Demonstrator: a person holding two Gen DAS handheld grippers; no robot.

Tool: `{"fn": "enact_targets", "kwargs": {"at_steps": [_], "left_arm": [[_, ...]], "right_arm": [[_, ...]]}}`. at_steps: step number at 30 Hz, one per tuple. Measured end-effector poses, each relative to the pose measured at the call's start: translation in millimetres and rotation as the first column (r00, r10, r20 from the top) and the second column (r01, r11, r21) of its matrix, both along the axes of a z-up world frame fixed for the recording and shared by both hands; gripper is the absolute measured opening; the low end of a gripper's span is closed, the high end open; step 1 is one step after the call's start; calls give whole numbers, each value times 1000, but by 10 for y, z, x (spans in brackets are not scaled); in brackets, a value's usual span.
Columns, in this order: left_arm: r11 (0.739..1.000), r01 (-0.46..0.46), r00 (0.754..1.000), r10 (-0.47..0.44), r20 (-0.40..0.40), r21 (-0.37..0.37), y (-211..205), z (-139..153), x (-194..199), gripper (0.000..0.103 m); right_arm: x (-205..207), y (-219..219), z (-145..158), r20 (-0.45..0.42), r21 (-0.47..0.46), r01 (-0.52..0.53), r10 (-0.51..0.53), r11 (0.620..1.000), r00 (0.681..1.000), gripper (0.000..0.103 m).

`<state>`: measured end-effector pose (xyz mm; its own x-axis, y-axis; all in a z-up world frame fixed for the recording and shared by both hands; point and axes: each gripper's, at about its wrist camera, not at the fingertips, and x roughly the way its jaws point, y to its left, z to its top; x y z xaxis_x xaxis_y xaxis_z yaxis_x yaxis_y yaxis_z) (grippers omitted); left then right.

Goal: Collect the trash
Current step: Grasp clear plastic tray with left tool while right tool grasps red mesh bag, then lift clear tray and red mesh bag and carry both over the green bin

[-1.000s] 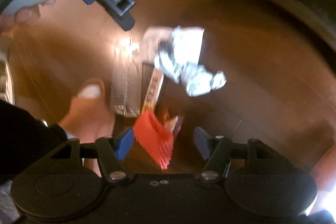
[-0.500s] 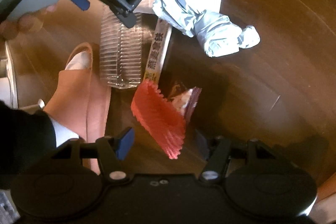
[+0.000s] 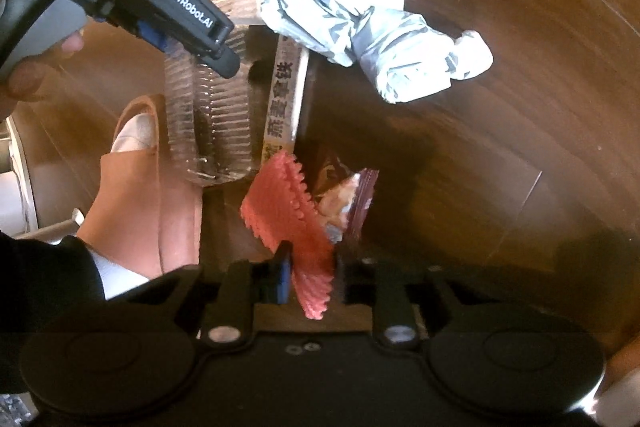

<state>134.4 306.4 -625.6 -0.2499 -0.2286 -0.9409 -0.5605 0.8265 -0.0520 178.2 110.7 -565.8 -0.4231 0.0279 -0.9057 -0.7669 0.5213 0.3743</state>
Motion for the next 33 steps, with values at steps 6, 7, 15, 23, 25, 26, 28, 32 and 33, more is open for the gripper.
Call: {"fn": "enact_targets", "kwargs": {"at_steps": [6, 7, 15, 23, 25, 26, 28, 32, 33], "left_arm": [[999, 39, 999, -39, 11, -8, 12, 197, -88, 19], [999, 53, 999, -53, 7, -11, 2, 228, -92, 14], [986, 165, 984, -165, 69, 3, -43, 612, -74, 8], [995, 1, 997, 8, 82, -104, 115, 656, -85, 29], [994, -29, 996, 38, 79, -110, 123, 625, -92, 68], [992, -52, 995, 62, 83, -112, 103, 610, -75, 82], [989, -85, 991, 96, 92, -121, 73, 572, -78, 83], [992, -104, 993, 107, 42, -65, 26, 425, -37, 90], [994, -101, 994, 102, 31, -44, 14, 386, -32, 90]], "right_arm": [[40, -74, 210, 26, 13, 29, -29, 1000, 999, 11], [46, -99, 263, 28, 16, 42, -42, 999, 999, 11], [211, -325, 827, 98, 70, 119, -126, 990, 987, 11], [340, -534, 1132, 114, 95, 209, -219, 973, 969, 11], [361, -555, 1145, 106, 92, 228, -237, 969, 966, 11], [376, -548, 1128, 102, 91, 231, -240, 969, 965, 11], [398, -540, 1109, 96, 92, 234, -242, 968, 965, 11], [407, -518, 1010, 85, 84, 232, -239, 969, 967, 11], [405, -516, 981, 85, 81, 229, -235, 970, 968, 11]]}}
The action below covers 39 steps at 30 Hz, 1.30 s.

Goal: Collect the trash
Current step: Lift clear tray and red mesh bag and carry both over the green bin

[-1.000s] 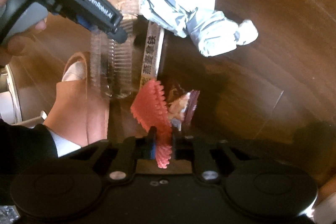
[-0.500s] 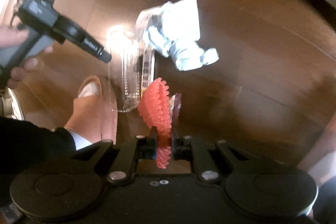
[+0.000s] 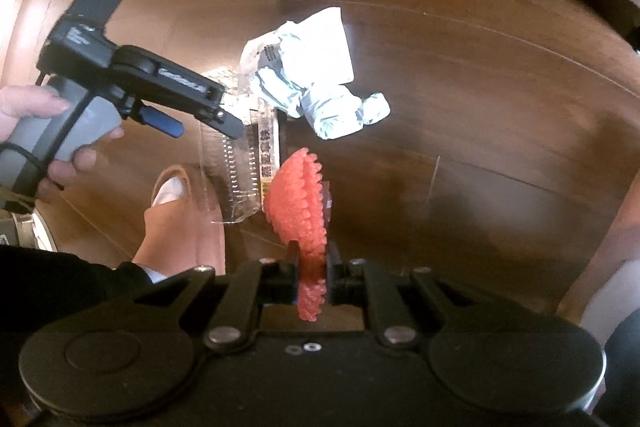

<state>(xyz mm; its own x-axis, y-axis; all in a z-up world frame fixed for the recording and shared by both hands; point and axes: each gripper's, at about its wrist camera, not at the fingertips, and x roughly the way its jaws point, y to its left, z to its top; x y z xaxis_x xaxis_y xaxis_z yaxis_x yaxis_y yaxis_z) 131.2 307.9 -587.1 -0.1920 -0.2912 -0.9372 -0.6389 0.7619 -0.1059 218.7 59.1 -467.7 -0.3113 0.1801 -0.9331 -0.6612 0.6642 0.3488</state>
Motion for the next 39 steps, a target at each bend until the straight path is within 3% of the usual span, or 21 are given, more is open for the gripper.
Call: {"fn": "enact_targets", "kwargs": {"at_steps": [5, 13, 18, 20, 21, 30, 34, 39], "left_arm": [[1000, -16, 999, 17, -35, 15, 8, -220, 20, 90], [998, 65, 996, -64, -59, 14, -173, -432, 123, 88], [997, 79, 996, -79, -50, -6, -237, -433, 152, 68], [996, 84, 996, -84, -39, -10, -247, -398, 166, 47], [996, 87, 996, -88, -31, -12, -253, -381, 168, 46], [985, 171, 985, -171, -16, 1, -239, 14, 152, 43], [964, 266, 963, -265, 54, 0, -343, 465, 247, 43], [921, 383, 908, -389, 156, 69, -457, 1111, 457, 43]], "right_arm": [[-7, 4, -204, -24, -35, -3, 2, 999, 1000, 11], [-34, -11, -387, -58, -60, 1, -4, 998, 998, 11], [-17, -9, -405, -57, -65, 0, -4, 998, 998, 11], [-4, -7, -396, -52, -67, 1, -4, 998, 999, 11], [-1, -12, -384, -50, -68, 3, -6, 998, 999, 11], [12, -52, -125, 0, -86, -10, 10, 996, 1000, 11], [72, -97, 186, 49, -76, -3, 7, 997, 999, 11], [184, -184, 722, 135, -15, 24, -22, 1000, 991, 11]]}}
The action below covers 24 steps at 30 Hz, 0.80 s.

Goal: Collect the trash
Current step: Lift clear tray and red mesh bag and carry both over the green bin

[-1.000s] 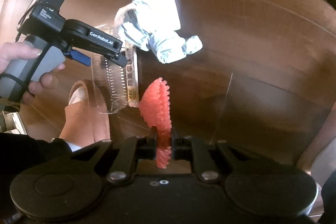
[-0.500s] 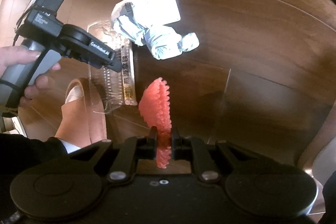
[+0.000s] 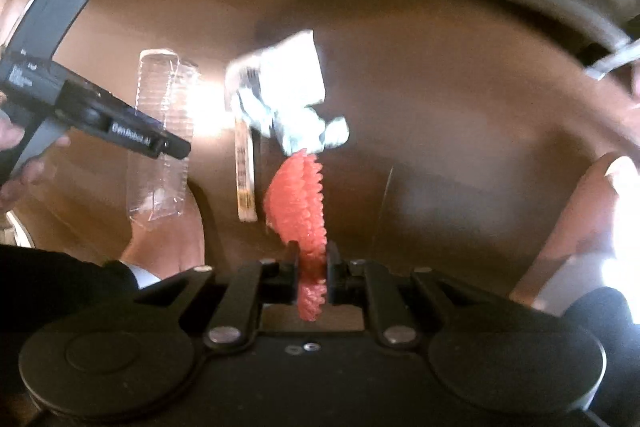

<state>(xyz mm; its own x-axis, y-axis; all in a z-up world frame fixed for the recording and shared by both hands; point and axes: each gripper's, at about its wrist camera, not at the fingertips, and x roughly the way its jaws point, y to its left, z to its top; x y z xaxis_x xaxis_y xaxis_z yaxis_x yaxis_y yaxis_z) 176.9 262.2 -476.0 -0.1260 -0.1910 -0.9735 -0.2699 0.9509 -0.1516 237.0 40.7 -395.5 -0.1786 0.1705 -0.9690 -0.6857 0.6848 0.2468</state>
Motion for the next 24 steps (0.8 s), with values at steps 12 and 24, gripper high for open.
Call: {"fn": "enact_targets", "kwargs": {"at_steps": [12, 24], "left_arm": [[995, 57, 945, -80, 316, 82, -570, 1786, 387, 43], [978, 88, 802, -183, 568, 191, -1668, 3646, 439, 44]], "right_arm": [[15, -536, 1551, 276, 177, 59, -107, 982, 955, 10], [-64, -1596, 3320, 525, 380, 70, -278, 922, 805, 10]]}}
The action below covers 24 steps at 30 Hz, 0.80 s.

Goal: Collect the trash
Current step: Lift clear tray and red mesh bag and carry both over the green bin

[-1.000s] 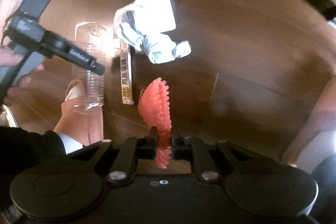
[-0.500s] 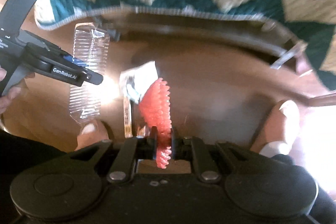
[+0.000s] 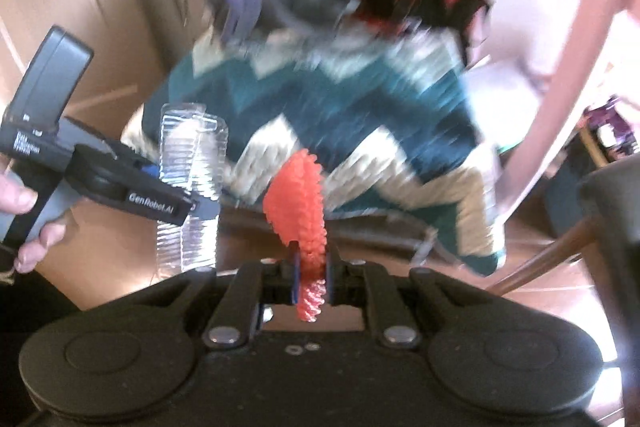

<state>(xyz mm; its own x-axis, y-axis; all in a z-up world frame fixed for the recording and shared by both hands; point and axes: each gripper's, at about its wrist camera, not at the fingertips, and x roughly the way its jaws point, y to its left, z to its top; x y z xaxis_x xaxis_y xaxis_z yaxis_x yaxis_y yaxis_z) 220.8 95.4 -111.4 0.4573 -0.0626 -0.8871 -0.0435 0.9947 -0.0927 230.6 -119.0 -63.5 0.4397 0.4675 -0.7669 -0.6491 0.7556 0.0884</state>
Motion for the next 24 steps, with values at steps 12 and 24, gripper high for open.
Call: {"fn": "enact_targets", "kwargs": {"at_steps": [12, 24], "left_arm": [[990, 139, 957, -140, 253, 20, -1464, 1467, 300, 44], [950, 306, 830, -296, 472, 58, -3063, 2619, 741, 44]], "right_arm": [[-45, -1343, 1273, 275, 106, 171, -194, 980, 942, 10], [214, -2627, 2080, 432, 190, 386, -430, 903, 793, 10]]}}
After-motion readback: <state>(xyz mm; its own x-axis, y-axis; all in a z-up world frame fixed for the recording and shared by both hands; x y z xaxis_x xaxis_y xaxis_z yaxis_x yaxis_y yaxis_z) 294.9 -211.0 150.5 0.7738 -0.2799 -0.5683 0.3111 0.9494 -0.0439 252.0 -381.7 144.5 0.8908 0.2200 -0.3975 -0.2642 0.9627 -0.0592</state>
